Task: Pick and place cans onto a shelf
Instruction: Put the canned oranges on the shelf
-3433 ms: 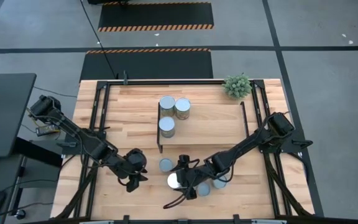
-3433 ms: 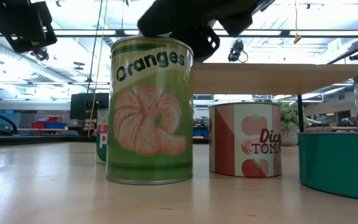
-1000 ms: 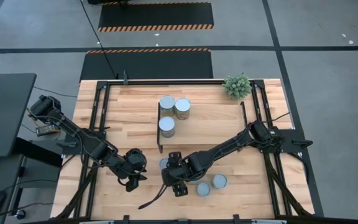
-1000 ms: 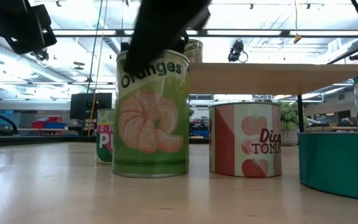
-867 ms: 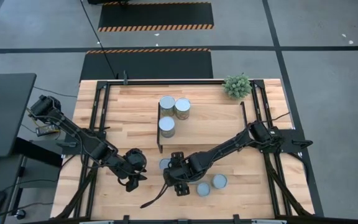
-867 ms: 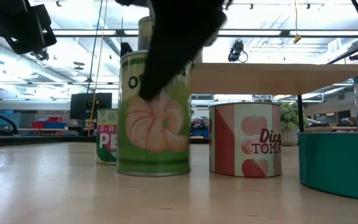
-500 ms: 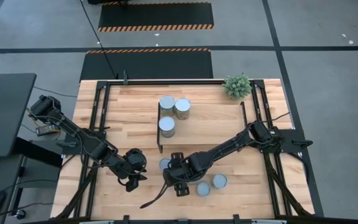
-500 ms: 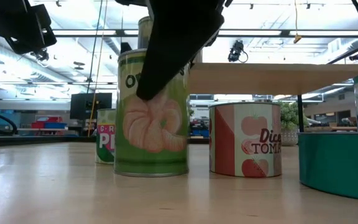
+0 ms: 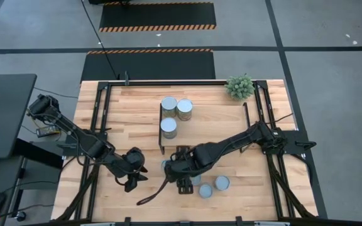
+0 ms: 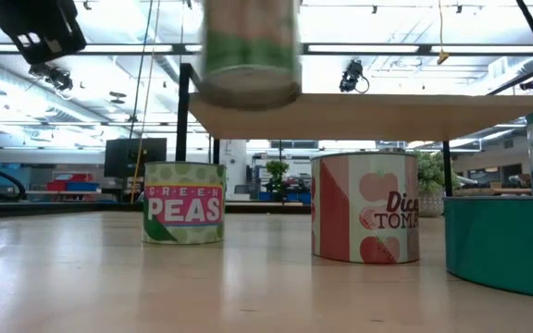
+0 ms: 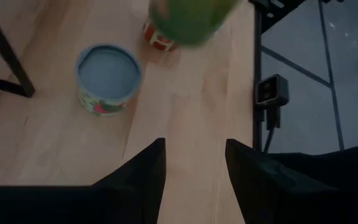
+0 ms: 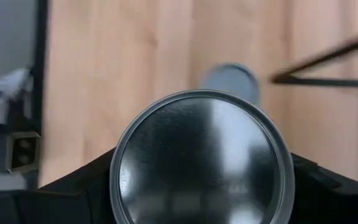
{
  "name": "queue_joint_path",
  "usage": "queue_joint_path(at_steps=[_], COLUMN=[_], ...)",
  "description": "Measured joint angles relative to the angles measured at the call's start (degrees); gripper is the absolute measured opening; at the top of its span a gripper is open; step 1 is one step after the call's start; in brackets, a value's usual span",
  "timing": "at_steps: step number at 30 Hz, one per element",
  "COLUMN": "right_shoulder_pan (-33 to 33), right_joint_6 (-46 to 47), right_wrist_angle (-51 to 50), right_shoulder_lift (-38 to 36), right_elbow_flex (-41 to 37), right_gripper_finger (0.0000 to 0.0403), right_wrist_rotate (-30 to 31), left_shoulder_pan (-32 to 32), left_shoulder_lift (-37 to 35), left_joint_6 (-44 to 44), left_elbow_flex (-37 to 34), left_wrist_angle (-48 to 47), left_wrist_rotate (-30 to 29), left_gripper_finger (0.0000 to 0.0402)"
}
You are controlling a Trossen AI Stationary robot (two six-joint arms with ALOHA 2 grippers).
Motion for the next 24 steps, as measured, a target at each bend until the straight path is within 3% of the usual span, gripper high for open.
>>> queue_joint_path(at_steps=[4,12,17,24], right_shoulder_pan=[-1.34,-4.24,-6.74,-12.17], right_joint_6=[-1.21,-3.53,-6.55,-9.75], right_wrist_angle=[-7.88,-12.46,-12.61,-11.77], right_shoulder_lift=[-0.03,-6.13,-9.20,-9.34], right_elbow_flex=[4.76,3.19,3.19,3.10], right_gripper_finger=[0.0312,0.0312,0.0313,0.0313], right_wrist_rotate=[2.62,5.42,9.82,9.50], left_shoulder_pan=[0.41,1.06,1.06,1.04], left_shoulder_lift=[0.05,0.07,0.07,0.07], left_joint_6=[-0.01,-0.76,-1.09,-2.88], left_elbow_flex=[0.00,0.00,0.00,0.00], left_wrist_angle=[-0.11,-0.14,-0.14,-0.11], left_wrist_rotate=[-0.09,-0.04,-0.36,-0.39], left_gripper_finger=[0.0172,0.0172,0.0172,0.0172])
